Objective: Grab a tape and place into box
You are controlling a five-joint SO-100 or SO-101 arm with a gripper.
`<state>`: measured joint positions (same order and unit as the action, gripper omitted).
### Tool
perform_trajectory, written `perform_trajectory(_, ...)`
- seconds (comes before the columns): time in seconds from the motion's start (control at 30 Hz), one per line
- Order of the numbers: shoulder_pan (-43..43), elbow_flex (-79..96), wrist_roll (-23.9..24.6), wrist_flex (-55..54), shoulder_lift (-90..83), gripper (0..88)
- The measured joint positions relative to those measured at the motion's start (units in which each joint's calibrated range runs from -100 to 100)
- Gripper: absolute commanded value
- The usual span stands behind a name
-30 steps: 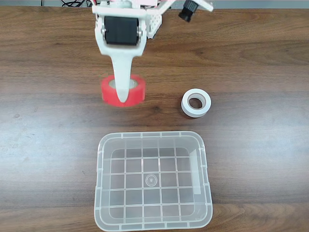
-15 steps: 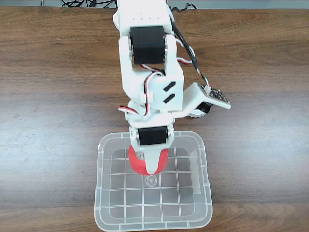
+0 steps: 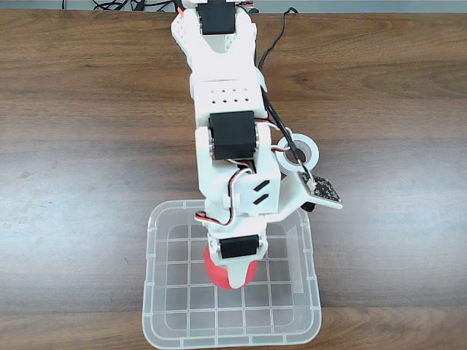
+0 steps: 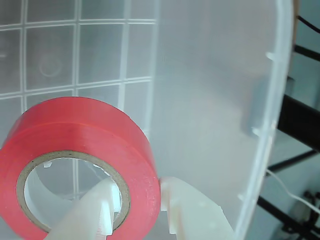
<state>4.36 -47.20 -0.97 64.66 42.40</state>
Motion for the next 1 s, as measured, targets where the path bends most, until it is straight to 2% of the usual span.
perform_trajectory(0.57,0.0,-0.1,0.0,5.7,0.8,18.5)
perform_trajectory(0.8,0.0,-0.1,0.0,9.1,0.6,4.0)
perform_trajectory(1.0,0.1,-0.1,0.0,16.4,-4.7,1.3)
